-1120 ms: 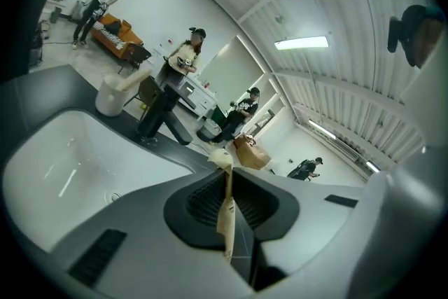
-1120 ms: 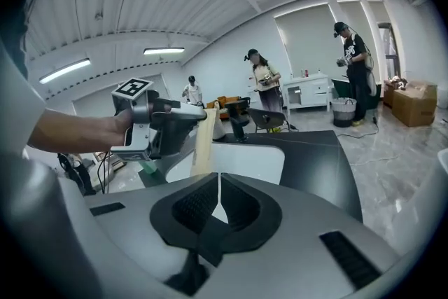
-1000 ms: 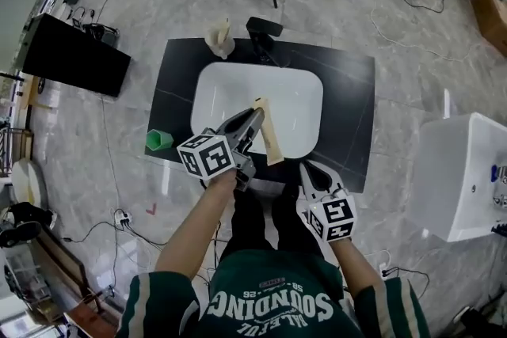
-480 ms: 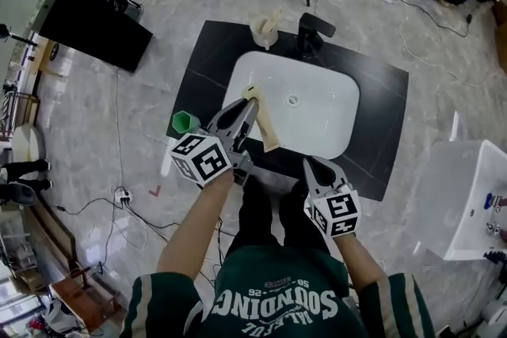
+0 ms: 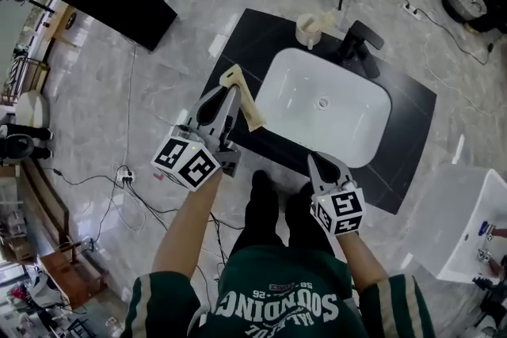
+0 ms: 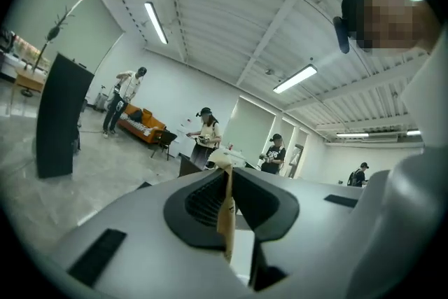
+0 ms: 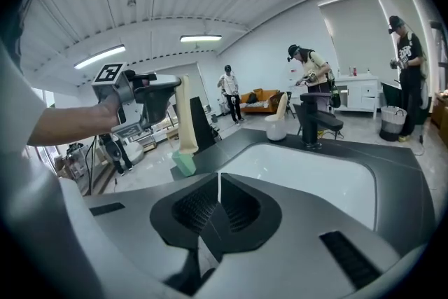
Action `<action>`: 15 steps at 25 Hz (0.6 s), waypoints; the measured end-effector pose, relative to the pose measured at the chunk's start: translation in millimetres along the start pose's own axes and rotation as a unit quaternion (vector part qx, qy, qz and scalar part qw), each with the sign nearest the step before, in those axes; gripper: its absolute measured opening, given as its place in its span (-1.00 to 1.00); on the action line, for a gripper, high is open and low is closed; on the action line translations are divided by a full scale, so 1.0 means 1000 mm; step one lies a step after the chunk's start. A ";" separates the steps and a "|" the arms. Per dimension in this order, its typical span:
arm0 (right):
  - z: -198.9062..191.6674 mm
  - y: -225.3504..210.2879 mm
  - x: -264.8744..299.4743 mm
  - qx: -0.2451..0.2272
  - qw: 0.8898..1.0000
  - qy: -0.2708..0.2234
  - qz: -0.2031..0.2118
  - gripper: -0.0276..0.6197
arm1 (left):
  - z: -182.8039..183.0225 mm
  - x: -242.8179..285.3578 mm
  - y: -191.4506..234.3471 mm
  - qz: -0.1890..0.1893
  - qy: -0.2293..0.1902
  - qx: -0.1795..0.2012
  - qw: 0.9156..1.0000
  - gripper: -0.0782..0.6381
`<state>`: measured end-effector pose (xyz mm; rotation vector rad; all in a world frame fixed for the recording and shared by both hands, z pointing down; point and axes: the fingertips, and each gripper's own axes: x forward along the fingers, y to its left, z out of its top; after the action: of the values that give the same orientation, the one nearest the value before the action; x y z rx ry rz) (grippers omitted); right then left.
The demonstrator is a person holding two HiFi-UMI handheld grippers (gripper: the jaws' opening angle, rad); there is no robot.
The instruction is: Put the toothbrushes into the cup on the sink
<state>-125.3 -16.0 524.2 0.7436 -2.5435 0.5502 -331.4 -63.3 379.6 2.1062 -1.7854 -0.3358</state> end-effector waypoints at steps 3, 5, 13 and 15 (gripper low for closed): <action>-0.001 0.013 0.011 -0.003 1.000 0.004 0.008 -0.78 | 0.019 -0.021 0.033 0.032 -0.020 0.009 0.999 -0.67; -0.001 0.021 0.017 -0.006 1.000 0.007 0.012 -0.78 | 0.029 -0.032 0.054 0.050 -0.032 0.009 0.998 -0.67; -0.009 0.034 0.029 -0.008 1.000 0.019 0.016 -0.78 | 0.042 -0.057 0.107 0.084 -0.063 0.013 0.994 -0.67; -0.010 0.034 0.030 -0.009 1.000 0.022 0.014 -0.78 | 0.040 -0.057 0.117 0.095 -0.063 0.007 0.993 -0.67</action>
<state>-164.7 3.6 539.1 0.6841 -2.5188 0.5467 -462.3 -27.5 388.8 1.9409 -2.0478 -0.4143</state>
